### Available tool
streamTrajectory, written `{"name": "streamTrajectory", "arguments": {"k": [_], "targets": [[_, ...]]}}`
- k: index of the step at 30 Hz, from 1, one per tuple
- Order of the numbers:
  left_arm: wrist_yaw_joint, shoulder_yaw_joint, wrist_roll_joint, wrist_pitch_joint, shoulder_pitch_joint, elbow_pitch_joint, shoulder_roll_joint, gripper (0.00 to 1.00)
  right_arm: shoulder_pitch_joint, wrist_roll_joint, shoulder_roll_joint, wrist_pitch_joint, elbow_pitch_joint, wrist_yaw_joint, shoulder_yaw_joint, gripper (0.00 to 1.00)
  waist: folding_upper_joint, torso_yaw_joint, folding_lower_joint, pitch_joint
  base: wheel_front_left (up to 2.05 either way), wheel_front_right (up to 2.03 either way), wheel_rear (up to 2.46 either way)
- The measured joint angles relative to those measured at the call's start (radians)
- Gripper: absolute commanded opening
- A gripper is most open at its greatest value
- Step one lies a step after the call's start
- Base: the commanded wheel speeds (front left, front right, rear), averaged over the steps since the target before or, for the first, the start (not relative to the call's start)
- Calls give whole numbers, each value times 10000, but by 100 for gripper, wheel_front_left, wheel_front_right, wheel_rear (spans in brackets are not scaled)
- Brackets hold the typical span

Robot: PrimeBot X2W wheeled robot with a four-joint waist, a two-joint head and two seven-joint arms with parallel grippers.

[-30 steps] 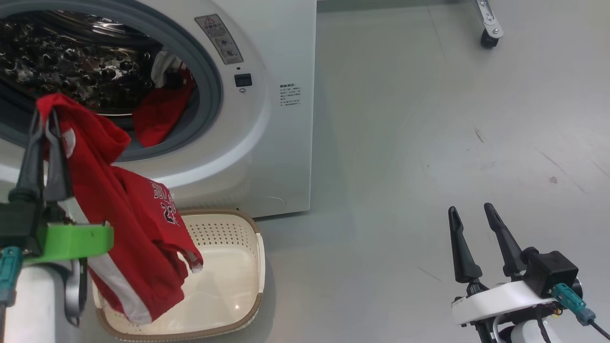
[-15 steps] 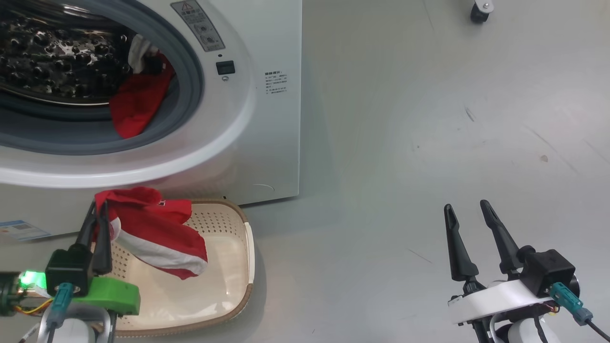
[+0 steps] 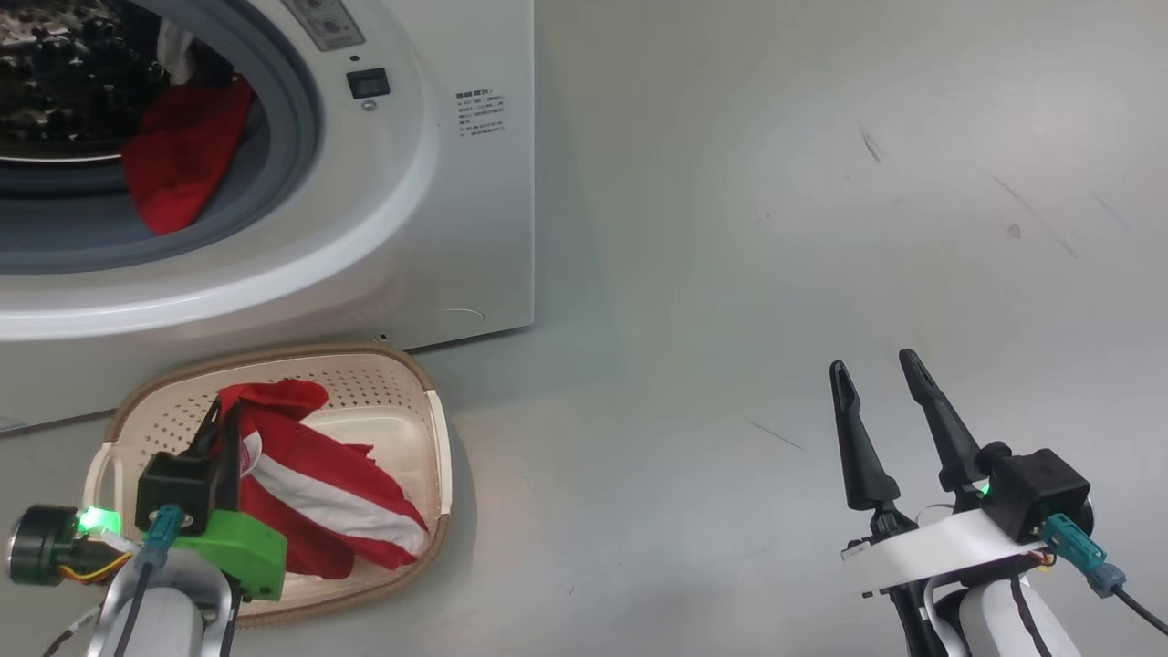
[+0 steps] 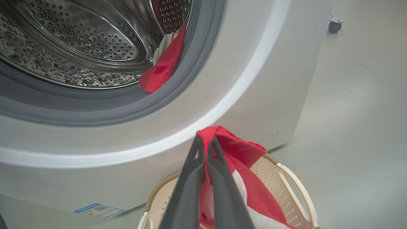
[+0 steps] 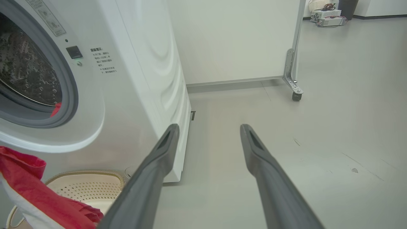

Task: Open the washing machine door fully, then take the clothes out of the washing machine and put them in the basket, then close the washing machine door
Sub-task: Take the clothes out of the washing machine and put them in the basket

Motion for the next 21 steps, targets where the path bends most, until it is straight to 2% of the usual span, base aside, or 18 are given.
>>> {"name": "streamTrajectory", "arguments": {"k": [8,15,21], "targets": [[-84,-98,40,-23,-651,506,-6,0,-160,6,19,0,-23,0,4,100,0,-331,0,451,0,0,0],[-63,332,27,268,-769,1758,219,0,-358,31,40,0,-52,2,-12,100,0,-569,0,861,0,0,0],[209,796,-245,593,-1151,2692,299,0,-457,29,50,0,-115,0,-102,100,0,-680,0,1172,0,0,0]]}}
